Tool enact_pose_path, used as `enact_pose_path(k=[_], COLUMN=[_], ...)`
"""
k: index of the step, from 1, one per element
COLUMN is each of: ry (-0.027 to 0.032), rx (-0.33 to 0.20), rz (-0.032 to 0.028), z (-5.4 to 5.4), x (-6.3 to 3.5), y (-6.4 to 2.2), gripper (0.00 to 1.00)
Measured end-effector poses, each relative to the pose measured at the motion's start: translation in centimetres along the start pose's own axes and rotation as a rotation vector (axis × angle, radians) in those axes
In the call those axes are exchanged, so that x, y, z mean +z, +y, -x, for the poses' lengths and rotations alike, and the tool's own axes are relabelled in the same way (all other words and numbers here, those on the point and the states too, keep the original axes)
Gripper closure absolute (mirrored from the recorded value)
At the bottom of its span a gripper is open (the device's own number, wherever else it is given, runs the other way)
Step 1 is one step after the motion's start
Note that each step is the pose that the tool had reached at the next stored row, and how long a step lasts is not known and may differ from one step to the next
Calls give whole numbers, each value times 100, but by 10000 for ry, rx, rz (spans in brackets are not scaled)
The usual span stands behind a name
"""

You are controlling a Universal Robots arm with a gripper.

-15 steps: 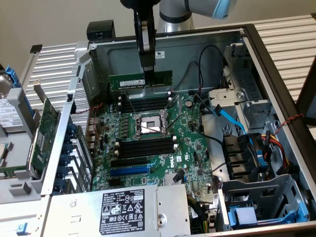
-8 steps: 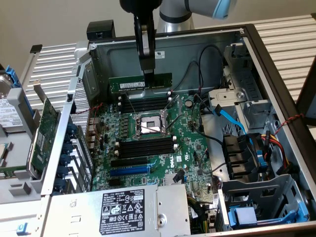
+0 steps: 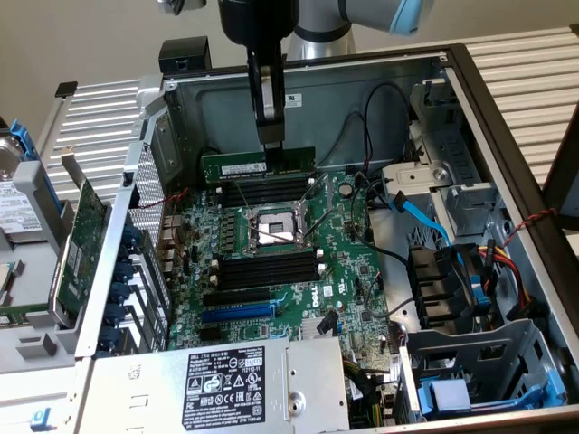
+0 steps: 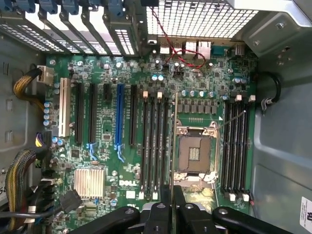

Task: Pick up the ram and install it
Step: 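Insert the ram into the slot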

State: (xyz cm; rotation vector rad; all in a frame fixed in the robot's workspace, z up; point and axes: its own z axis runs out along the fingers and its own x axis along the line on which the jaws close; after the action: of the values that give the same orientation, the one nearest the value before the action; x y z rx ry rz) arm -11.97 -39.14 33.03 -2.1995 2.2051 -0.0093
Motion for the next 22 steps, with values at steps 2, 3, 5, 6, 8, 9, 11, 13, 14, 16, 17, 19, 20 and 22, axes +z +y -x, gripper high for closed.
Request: enact_pose_path(k=[2, 3, 5, 6, 8, 9, 11, 13, 14, 16, 17, 19, 20, 22], ry=[-11, -16, -30, -36, -47, -49, -47, -46, -46, -47, -45, -45, -46, -46], rx=[0, 0, 2, 4, 10, 15, 36, 53, 60, 68, 73, 83, 87, 94], rz=[0, 1, 1, 1, 0, -1, 1, 0, 0, -1, 0, -1, -1, -1], z=[-5, -9, -24, -37, -65, -73, -79, -83, -86, -94, -98, -105, -108, -116], x=[36, 55, 90, 105, 129, 140, 162, 188, 201, 227, 238, 268, 284, 314], y=[1, 1, 2, 2, 3, 3, 4, 4, 4, 4, 5, 6, 6, 7], gripper=[86, 86, 86, 86, 86, 86, 86, 86, 86, 86, 86, 86, 86, 86])
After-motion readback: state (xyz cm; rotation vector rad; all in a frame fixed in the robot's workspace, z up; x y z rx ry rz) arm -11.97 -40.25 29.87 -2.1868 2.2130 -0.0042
